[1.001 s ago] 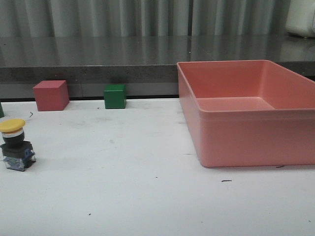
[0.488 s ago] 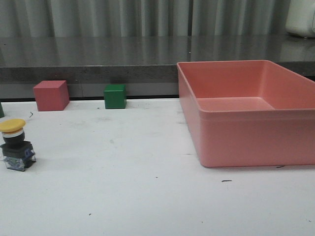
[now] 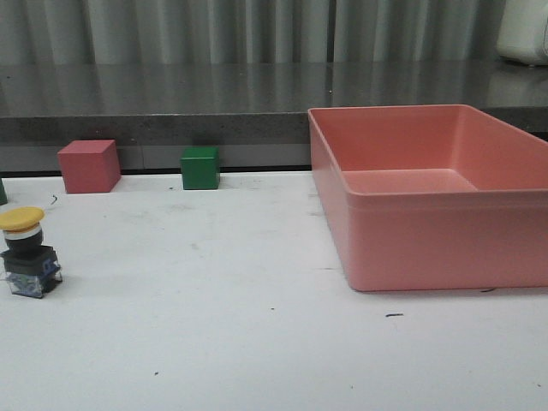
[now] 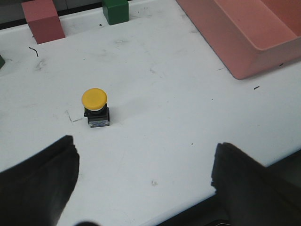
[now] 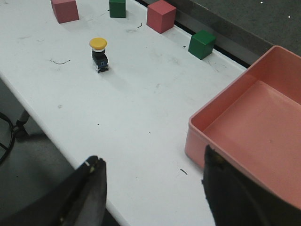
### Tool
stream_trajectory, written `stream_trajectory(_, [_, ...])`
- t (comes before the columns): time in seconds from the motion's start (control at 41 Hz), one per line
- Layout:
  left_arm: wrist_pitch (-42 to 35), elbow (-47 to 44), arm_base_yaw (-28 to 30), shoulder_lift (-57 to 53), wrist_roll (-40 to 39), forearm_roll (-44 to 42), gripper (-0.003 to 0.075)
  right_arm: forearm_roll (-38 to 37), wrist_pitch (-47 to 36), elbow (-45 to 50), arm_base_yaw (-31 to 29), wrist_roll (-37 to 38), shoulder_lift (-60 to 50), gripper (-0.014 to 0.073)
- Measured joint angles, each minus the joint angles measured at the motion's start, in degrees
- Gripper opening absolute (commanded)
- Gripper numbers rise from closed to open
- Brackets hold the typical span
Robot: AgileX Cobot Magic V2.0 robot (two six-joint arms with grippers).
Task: Place and stand button with both arms
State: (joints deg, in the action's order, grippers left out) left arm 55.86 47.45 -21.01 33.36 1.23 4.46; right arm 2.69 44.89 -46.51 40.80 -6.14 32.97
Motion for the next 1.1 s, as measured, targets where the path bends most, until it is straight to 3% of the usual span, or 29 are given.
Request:
stream_trajectory(0.098, [0.00,0.00,0.00,0.00,0.00,-0.10,0.0452,0.00,0.00,0.00,0.00,0.00,0.00,0.0334])
stream_trajectory(0.269, [0.00,0.00,0.00,0.00,0.00,-0.10,0.0182,0.00,0.00,0.00,0.00,0.00,0.00,0.0008])
stream_trajectory(0.342, [-0.02,0.00,0.00,0.00,-0.10,-0.10,0.0097,0.00,0.00,0.00,0.00,0.00,0.00,-0.0073])
stream_trajectory(0.488, [-0.02,0.00,0.00,0.00,-0.08,-0.10,-0.0019,0.00,0.00,0.00,0.00,0.00,0.00,-0.0068])
stream_trajectory(0.879, [-0.25,-0.09,0.00,-0.15,-0.08,-0.10,-0.0020,0.00,0.00,0.00,0.00,0.00,0.00,-0.0068])
stream_trajectory(1.098, [-8.11,-5.78,4.27,-5.22,-0.08,-2.82,-0.0020,0.00,0.00,0.00,0.00,0.00,0.00,-0.0068])
